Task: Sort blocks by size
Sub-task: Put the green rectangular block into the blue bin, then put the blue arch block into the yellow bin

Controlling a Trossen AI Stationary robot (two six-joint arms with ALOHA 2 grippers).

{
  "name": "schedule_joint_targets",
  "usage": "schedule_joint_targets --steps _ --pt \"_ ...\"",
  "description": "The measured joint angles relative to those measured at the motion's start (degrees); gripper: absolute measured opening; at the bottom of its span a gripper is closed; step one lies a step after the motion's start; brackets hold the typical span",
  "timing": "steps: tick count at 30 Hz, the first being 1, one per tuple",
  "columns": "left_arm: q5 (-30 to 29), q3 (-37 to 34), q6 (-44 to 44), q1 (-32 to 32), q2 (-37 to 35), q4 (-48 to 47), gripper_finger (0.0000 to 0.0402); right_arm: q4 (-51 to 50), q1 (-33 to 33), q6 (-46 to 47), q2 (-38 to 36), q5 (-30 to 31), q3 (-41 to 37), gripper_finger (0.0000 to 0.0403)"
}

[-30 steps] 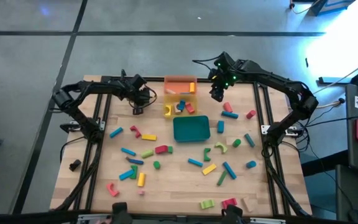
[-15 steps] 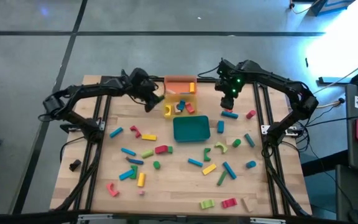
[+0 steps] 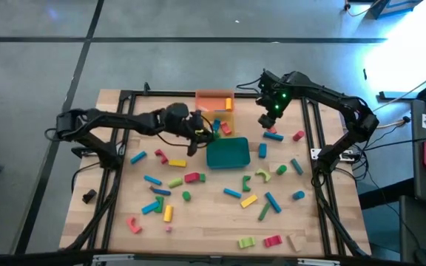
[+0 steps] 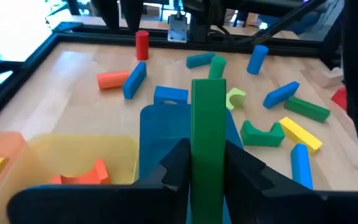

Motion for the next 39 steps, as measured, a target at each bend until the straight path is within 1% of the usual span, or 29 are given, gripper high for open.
schedule_joint_targets --steps 3,5,8,10,13,19,22,25,27,30,39 --pt "-2.6 0.0 0.3 -2.0 0.6 1.6 0.0064 -0.2 0.8 3.2 0.0 1.0 0.0 0.0186" --pt "-4.2 0.0 0.6 -2.8 1.1 1.8 0.0065 -0.7 1.9 4.7 0.0 3.1 0.0 0.0186" --pt "-7.6 0.1 1.1 -3.9 3.4 4.7 0.0066 -1.3 4.6 6.6 0.0 6.5 0.0 0.0186" --pt "-8.8 0.0 1.1 -4.5 5.1 5.9 0.0069 -1.3 6.7 8.5 0.0 9.4 0.0 0.0186" --pt "-8.9 0.0 -0.2 -5.0 7.4 7.1 0.0084 -1.4 10.1 11.8 0.0 12.6 0.0 0.0186" --pt "-8.9 0.0 -1.3 -5.2 10.3 7.9 0.0137 -1.3 16.7 18.6 0.0 17.2 0.0 0.0186" --pt "-8.9 0.0 -0.1 -5.1 10.3 7.9 0.0154 -1.3 20.0 23.2 0.0 21.7 0.0 0.0186" --pt "-8.9 0.0 1.7 -5.1 9.9 7.6 0.0161 -0.9 22.9 28.3 0.0 26.1 -1.1 0.0186" --pt "-8.9 0.0 3.3 -5.1 9.9 7.5 0.0161 -0.5 24.3 31.3 0.0 27.0 -2.3 0.0186" --pt "-8.9 0.0 6.6 -5.1 9.8 5.9 0.0157 3.0 25.8 36.0 0.0 27.0 -5.2 0.0186" --pt "-8.9 0.0 10.2 -5.1 9.8 -0.3 0.0155 9.5 28.5 52.3 0.0 27.0 -14.9 0.0186"
